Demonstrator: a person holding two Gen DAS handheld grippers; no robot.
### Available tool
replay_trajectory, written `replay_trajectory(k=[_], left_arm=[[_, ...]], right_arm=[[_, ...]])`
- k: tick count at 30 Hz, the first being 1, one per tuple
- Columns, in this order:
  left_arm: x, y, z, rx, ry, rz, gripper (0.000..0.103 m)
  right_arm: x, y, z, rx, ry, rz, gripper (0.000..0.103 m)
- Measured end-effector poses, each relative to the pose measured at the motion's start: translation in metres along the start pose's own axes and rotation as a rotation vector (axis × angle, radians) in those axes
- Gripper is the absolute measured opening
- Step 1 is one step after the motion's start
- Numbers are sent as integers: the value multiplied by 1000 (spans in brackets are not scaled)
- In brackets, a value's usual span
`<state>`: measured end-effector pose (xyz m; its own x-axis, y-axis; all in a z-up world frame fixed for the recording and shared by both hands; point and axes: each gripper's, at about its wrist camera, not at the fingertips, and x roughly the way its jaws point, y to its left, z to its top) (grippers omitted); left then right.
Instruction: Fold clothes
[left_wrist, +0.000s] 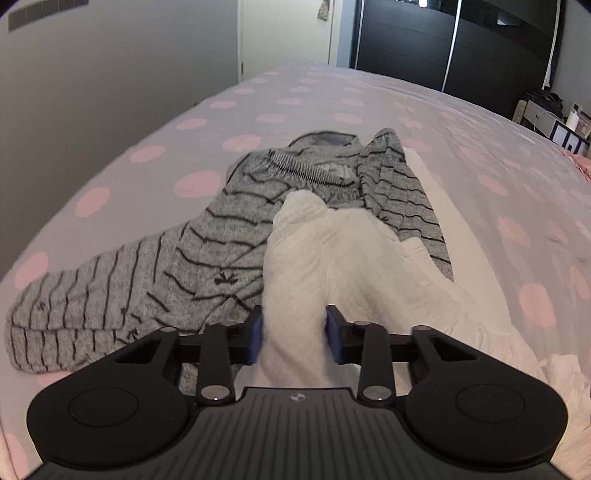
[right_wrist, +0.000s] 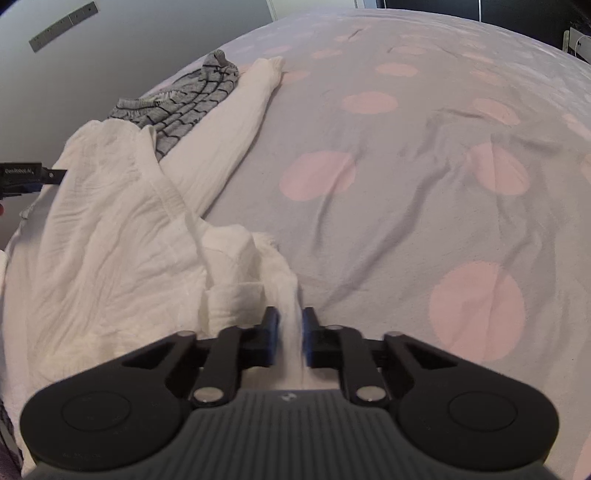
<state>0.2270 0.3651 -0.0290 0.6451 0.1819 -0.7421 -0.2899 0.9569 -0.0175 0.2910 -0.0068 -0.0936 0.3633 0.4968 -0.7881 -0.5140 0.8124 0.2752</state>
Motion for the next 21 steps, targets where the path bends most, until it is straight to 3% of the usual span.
replay_trajectory(k=[9,15,21], left_arm=[[-52,-14,11,24,-109,100,21],[-98,-35,22,8,-211,86,21],[-120,-105,47,56,-281,25,20]], right_arm=[[-83,13,17,0,-190,-33,7],[-152,20,4,-29,-310,-81,7],[-207,-14,-32,38,-359,-164,7]])
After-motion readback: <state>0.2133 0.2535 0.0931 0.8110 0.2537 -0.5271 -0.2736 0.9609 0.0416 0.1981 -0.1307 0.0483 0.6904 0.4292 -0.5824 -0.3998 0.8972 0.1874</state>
